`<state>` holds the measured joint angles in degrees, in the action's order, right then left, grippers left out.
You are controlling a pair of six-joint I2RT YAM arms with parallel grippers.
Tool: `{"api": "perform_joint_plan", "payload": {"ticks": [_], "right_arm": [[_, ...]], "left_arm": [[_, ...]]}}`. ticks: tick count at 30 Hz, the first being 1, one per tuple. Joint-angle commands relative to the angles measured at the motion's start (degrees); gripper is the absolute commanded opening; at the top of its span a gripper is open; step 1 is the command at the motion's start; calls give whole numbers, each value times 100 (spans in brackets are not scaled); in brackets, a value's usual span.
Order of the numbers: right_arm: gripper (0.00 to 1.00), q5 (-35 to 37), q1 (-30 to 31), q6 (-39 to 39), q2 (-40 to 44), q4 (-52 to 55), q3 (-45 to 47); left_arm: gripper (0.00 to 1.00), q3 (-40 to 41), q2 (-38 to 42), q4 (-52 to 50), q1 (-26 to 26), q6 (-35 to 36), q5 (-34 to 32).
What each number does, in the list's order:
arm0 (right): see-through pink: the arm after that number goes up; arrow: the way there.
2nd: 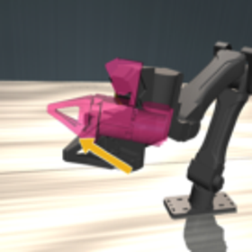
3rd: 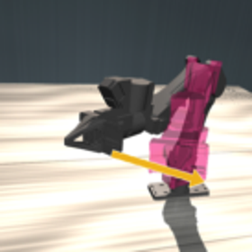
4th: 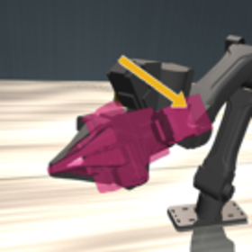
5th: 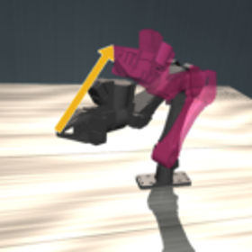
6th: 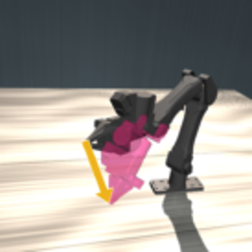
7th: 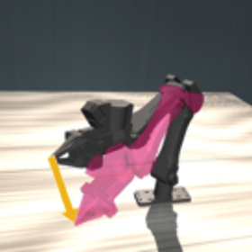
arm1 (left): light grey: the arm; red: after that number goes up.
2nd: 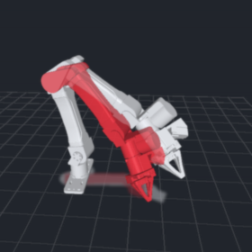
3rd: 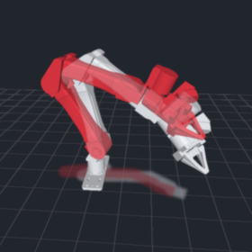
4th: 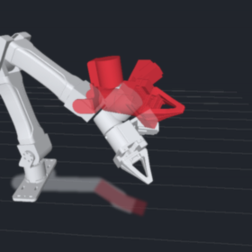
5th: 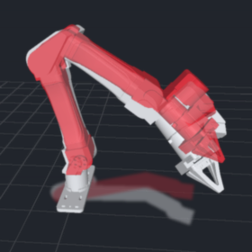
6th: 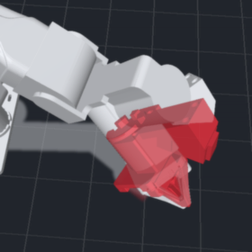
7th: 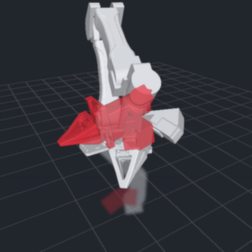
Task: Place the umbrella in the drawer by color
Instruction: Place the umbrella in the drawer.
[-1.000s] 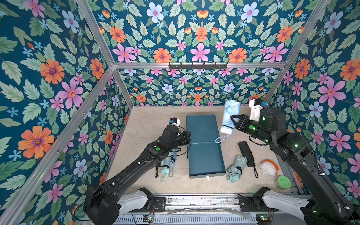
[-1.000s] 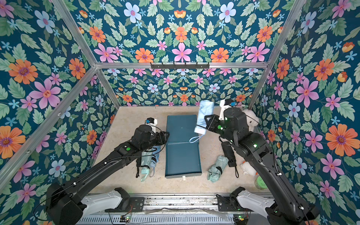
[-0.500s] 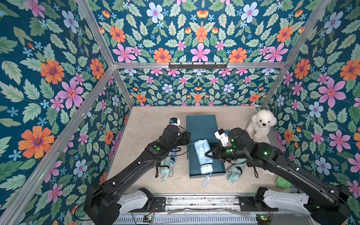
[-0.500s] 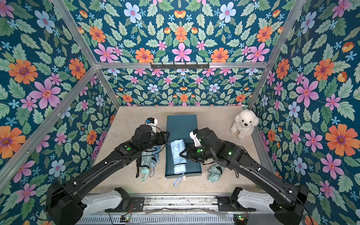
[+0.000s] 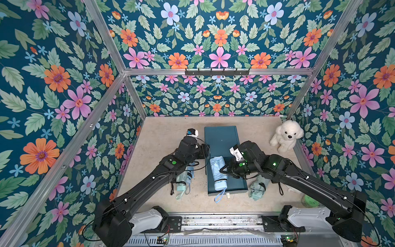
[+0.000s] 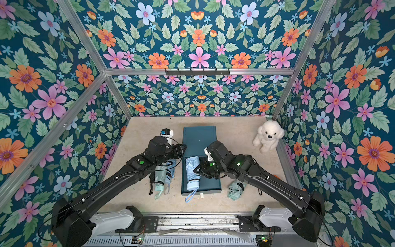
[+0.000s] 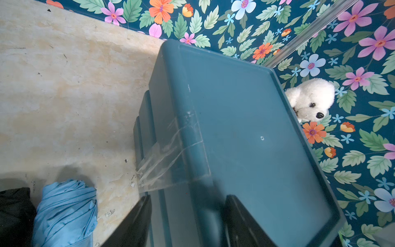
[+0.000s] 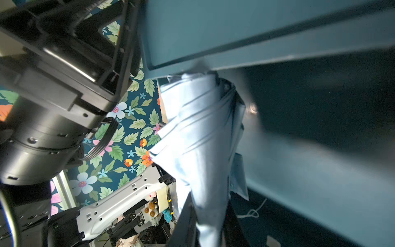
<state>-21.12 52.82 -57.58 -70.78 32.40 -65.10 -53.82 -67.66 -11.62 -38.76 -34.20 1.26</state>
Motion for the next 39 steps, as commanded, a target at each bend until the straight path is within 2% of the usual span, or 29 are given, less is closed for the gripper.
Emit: {"api": "perform_joint_plan", "payload": {"ticks": [1,12,21,30,38,39], "right_arm": [[0,32,-17,-43,-68,-471,-46],[0,627,-52,76,-296,-999,162],[0,329,-26,-258,-241,-1564,522],[0,812,-53,31,-637,-1564,211],[0,1590,-9,369,-976,-1227,92],[11,1642,8,402,-981,-1181,116]], "left_arm": [[61,-6,16,-5,6,88,24],[60,30,8,2,1,159,137],[58,82,15,13,7,203,196],[56,100,-7,45,5,227,203],[55,101,-2,38,5,282,259],[55,92,7,28,0,298,261]]}}
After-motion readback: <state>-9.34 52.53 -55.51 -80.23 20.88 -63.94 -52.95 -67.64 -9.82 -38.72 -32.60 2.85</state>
